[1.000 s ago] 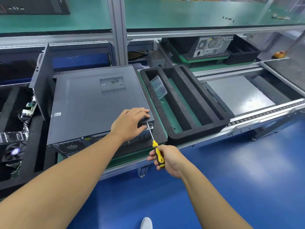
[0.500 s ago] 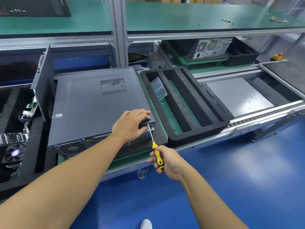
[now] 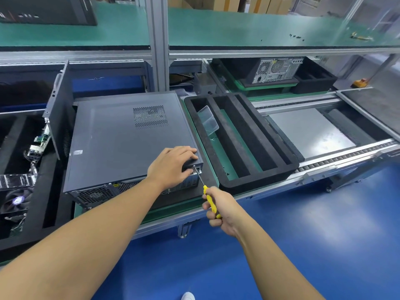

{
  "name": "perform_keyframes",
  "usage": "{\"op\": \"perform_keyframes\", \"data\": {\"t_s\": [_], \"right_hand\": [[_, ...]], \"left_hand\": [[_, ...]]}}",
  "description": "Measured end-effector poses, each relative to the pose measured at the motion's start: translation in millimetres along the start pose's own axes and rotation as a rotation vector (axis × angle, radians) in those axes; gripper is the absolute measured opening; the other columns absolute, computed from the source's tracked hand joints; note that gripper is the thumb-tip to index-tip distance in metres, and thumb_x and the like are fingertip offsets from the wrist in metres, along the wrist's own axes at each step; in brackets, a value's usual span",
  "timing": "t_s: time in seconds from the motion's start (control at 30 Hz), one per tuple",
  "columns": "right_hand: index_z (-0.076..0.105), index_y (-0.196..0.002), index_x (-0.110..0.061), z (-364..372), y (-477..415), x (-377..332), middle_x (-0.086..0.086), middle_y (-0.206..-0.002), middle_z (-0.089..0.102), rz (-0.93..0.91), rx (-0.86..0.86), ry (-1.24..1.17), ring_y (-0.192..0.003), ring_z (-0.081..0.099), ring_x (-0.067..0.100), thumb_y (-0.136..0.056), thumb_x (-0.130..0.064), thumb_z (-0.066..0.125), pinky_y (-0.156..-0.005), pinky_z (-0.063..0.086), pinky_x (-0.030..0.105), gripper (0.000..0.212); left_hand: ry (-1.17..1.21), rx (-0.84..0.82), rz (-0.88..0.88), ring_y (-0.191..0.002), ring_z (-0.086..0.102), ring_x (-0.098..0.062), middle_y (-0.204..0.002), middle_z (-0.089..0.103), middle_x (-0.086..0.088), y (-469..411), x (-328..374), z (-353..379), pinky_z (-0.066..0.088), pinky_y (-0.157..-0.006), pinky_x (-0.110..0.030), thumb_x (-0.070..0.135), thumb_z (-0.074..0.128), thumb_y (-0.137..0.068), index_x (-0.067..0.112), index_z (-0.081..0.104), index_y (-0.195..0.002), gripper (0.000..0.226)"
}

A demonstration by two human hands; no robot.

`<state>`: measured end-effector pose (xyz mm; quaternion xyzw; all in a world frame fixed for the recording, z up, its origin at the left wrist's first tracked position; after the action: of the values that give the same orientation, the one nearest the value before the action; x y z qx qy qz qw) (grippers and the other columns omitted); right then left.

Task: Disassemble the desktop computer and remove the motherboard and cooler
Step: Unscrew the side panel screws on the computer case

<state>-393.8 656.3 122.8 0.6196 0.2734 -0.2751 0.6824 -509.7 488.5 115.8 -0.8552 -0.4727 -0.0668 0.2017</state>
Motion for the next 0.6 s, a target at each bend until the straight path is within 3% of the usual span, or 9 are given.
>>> {"op": "perform_keyframes", "data": {"t_s": [0.1,0.3,0.4,0.5,0.6], "right_hand": [[0.063,-0.086,-0.002,2.9,-0.2,4.3,0.003,-0.063,0.052,0.031,-0.013,-0.055,-0.046,0.037,0.013,-0.096,-0.02,0.035,-0.043,0.025,0.025,0.035],[0.057,-0.097,-0.006,8.8,0.6,9.8,0.009,-0.086,0.048,-0.063,0.008,-0.036,-0.06,0.058,0.016,-0.102,-0.017,0.047,-0.056,0.056,0.034,0.016],[0.052,-0.094,-0.014,5.9,1.8,14.7,0.007,-0.095,0.054,-0.081,0.059,0.097,-0.058,0.061,0.016,-0.102,-0.026,0.05,-0.045,0.046,0.026,0.014],[0.048,-0.091,-0.015,3.8,0.3,14.4,0.007,-0.089,0.056,-0.099,0.083,0.146,-0.045,0.04,0.011,-0.101,-0.026,0.05,-0.04,0.024,0.023,0.015],[0.053,-0.096,-0.011,3.7,0.7,12.3,0.008,-0.079,0.056,-0.019,0.049,0.046,-0.047,0.035,0.011,-0.103,-0.033,0.046,-0.041,0.021,0.024,0.024]], "left_hand": [[-0.004,0.0,0.004,-0.133,0.044,-0.006,-0.141,0.052,0.018,0.6,-0.3,-0.1,0.038,-0.102,-0.033,0.036,0.069,-0.085,0.035,0.058,-0.12,0.036],[-0.012,0.002,0.007,-0.133,0.044,-0.005,-0.141,0.052,0.018,0.5,0.0,-0.4,0.036,-0.102,-0.032,0.036,0.068,-0.086,0.034,0.059,-0.12,0.035],[-0.01,0.006,0.005,-0.133,0.044,-0.005,-0.141,0.052,0.018,0.6,-0.1,-0.3,0.036,-0.102,-0.032,0.036,0.068,-0.086,0.034,0.059,-0.12,0.036],[-0.018,0.005,0.008,-0.133,0.044,-0.005,-0.141,0.051,0.018,0.3,-0.1,0.1,0.036,-0.102,-0.032,0.036,0.068,-0.086,0.034,0.059,-0.12,0.035],[-0.012,0.008,0.01,-0.133,0.044,-0.005,-0.141,0.052,0.018,0.5,0.0,-0.2,0.037,-0.102,-0.033,0.036,0.068,-0.086,0.034,0.059,-0.12,0.035]]}}
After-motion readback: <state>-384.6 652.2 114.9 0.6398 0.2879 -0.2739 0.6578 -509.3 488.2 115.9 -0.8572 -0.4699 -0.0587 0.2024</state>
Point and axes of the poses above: each hand's wrist, its own y-axis away from the middle knuckle, its own z-axis out of the palm, x = y × z, the point moved 3 cm from there along -y, towards the middle knuckle
